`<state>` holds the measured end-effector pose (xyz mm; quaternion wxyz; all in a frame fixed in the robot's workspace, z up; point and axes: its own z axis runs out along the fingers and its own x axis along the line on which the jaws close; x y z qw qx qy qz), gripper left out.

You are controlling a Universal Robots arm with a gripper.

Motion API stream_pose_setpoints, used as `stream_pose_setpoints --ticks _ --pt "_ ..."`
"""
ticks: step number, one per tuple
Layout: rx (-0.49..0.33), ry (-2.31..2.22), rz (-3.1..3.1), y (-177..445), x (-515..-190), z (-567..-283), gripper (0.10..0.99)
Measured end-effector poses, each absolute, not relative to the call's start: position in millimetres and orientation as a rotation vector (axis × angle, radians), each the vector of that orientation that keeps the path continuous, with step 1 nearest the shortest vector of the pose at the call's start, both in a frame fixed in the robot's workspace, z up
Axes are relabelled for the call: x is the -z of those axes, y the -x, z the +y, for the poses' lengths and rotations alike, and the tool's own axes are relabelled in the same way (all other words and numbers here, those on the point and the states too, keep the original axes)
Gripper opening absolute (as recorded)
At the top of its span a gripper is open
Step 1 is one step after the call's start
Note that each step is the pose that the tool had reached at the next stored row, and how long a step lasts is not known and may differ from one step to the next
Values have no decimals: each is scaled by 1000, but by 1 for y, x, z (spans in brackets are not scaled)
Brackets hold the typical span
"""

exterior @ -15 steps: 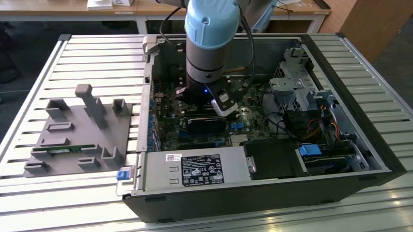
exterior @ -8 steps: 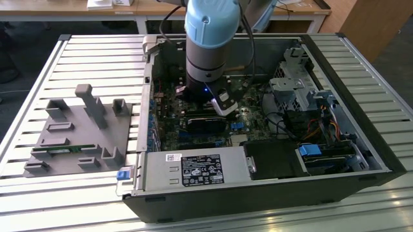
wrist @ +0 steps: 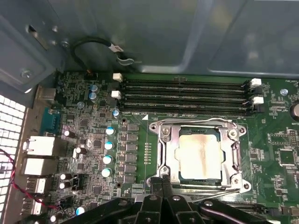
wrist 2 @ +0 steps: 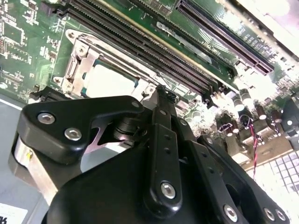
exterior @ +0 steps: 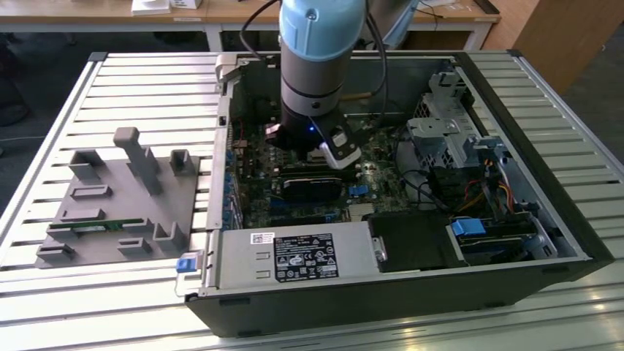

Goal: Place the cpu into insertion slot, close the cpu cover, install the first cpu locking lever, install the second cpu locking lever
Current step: 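Install the second cpu locking lever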

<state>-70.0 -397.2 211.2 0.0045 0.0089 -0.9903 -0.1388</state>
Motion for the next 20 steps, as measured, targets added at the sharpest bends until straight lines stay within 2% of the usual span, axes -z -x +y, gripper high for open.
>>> stream_pose_setpoints --ticks 20 --pt "432 -24 -3087 52 -234 -397 122"
